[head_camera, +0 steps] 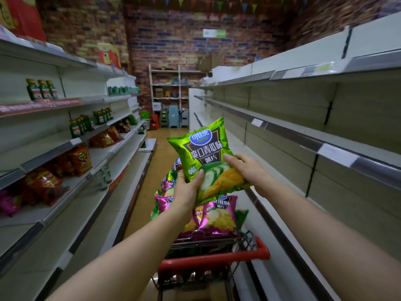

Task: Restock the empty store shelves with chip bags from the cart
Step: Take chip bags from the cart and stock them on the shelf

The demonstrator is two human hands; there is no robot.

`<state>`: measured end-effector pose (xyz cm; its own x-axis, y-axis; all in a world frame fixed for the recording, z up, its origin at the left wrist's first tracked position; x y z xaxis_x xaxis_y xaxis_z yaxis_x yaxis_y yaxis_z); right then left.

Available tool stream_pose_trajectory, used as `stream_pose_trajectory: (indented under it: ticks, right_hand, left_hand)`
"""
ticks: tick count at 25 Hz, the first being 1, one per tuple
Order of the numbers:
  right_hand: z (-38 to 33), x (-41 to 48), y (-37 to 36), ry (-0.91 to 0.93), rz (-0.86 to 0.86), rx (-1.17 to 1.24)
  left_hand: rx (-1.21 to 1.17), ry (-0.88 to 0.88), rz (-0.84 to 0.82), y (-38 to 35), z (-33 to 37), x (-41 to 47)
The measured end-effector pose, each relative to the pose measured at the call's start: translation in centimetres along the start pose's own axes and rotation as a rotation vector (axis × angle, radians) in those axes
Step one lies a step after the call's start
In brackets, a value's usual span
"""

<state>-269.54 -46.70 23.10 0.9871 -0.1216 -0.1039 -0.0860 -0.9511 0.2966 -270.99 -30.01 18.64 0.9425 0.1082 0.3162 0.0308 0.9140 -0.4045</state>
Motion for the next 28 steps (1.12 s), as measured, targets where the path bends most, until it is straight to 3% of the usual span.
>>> stream_pose_trajectory:
  ticks: [7, 16, 22, 28]
  right_hand:
    - [2.2, -14.6, 2.0, 0.031, 0.194, 0.098]
    - [1.8, -30.5, 9.2, 0.13, 0.536, 0.141]
    - [1.7, -41.5, 15.6, 0.12, 0.846, -0.029]
    - [4.2, -58.1, 22.5, -0.015, 1.169, -0.139]
  left_hand:
    - [-0.032, 0.009, -0.178, -1.1, 3.3, -10.4]
    - [-0.123, 0.062, -0.464, -8.3, 9.5, -22.3]
    - [-0.247, 0.148, -0.623, -15.0, 13.0, -29.7]
    - [-0.312, 0.239, -0.846, -23.4, 15.2, -42.0]
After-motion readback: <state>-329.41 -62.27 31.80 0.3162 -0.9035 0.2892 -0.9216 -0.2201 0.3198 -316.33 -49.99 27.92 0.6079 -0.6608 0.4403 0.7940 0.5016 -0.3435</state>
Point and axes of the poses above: each hand's wrist, its own x-axis towards the middle knuckle, its own y-axis out of the back of the hand, z = x × y, the point moved 5 cm from there along x, towards the middle knuckle, and after that the axes turned 15 degrees about -y, right-handed, at the moved point
